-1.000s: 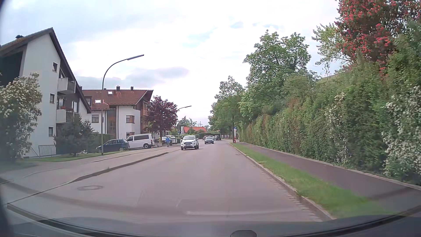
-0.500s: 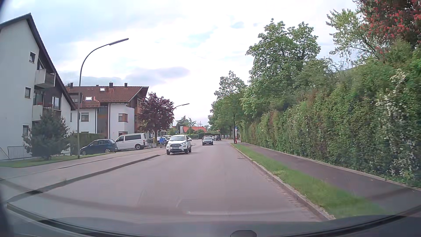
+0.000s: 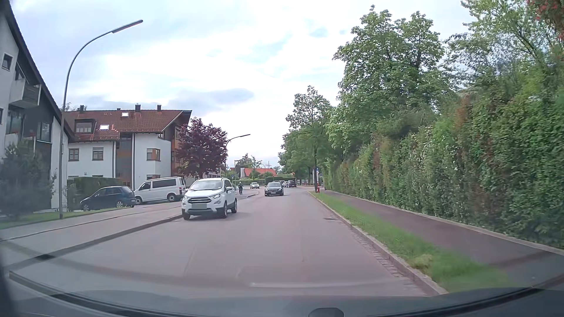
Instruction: Follow the waypoints while adhering to traffic rules and regulations
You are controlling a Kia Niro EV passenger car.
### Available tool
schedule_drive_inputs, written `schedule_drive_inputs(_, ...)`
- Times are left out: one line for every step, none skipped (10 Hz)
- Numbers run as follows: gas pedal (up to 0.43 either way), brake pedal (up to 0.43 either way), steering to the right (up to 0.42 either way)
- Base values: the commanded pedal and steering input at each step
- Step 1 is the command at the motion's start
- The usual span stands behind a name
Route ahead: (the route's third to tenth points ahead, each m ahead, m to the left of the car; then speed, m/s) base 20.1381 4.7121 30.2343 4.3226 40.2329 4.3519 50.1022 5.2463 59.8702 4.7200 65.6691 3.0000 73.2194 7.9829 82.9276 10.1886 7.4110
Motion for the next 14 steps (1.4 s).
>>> schedule_drive_inputs(0.13,0.0,-0.003)
schedule_drive_inputs(0.13,0.0,-0.004)
schedule_drive_inputs(0.13,0.0,-0.003)
schedule_drive_inputs(0.13,0.0,-0.004)
schedule_drive_inputs(0.13,0.0,-0.004)
schedule_drive_inputs(0.13,0.0,-0.004)
schedule_drive_inputs(0.13,0.0,-0.003)
schedule_drive_inputs(0.13,0.0,-0.003)
schedule_drive_inputs(0.13,0.0,-0.003)
schedule_drive_inputs(0.13,0.0,-0.003)
schedule_drive_inputs(0.13,0.0,-0.003)
schedule_drive_inputs(0.13,0.0,-0.003)
schedule_drive_inputs(0.13,0.0,-0.003)
schedule_drive_inputs(0.118,0.0,-0.003)
